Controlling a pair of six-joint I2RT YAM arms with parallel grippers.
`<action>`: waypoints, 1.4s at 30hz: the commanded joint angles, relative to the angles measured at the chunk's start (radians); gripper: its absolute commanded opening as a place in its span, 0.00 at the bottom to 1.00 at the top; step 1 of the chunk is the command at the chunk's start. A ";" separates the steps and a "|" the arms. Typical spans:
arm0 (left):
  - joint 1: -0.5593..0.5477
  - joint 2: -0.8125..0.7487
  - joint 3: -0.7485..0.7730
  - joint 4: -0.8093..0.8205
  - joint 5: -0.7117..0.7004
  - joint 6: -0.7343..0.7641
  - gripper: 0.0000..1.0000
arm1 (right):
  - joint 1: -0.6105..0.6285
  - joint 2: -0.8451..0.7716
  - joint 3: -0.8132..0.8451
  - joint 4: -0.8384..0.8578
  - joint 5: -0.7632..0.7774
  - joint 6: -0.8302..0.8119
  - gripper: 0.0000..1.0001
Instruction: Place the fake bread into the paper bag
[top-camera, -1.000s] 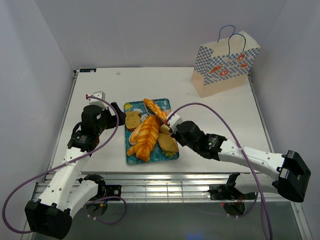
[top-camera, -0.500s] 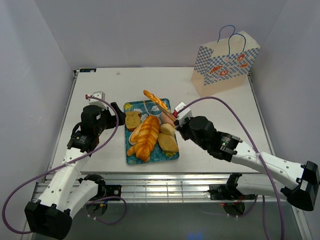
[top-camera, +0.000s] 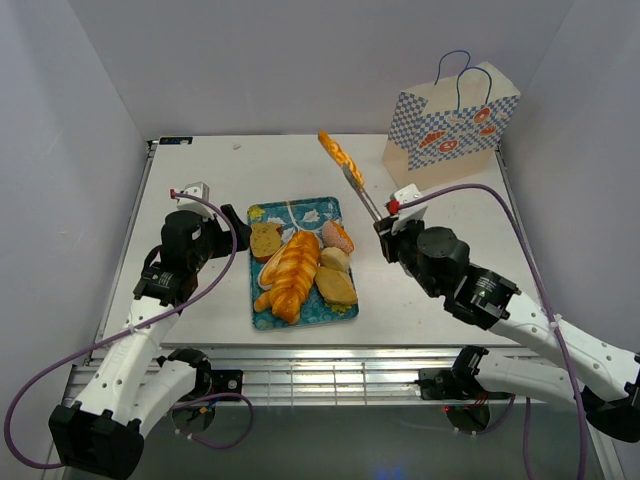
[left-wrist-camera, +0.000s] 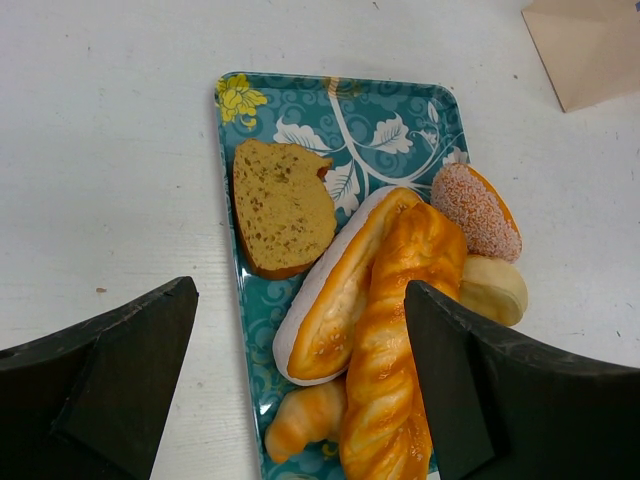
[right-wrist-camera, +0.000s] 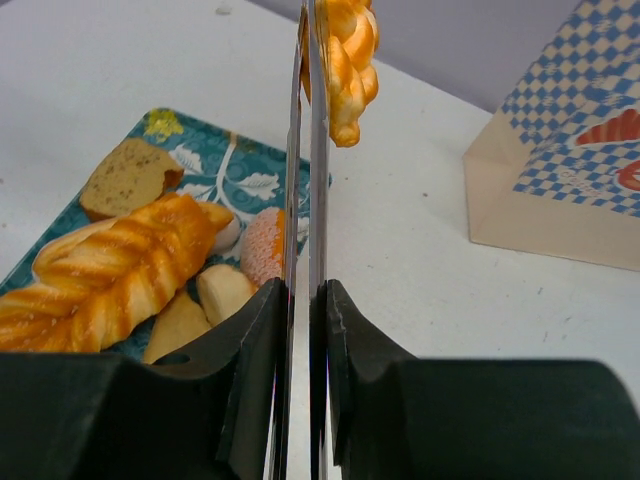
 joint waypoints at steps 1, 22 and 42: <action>0.000 -0.024 -0.005 0.008 0.005 0.000 0.95 | -0.046 -0.040 0.088 0.122 0.095 0.022 0.08; 0.000 -0.041 -0.005 0.014 0.023 -0.006 0.95 | -0.451 0.084 0.461 -0.024 -0.066 0.231 0.08; 0.000 -0.055 -0.006 0.016 0.064 -0.009 0.95 | -0.813 0.178 0.464 -0.102 -0.437 0.487 0.08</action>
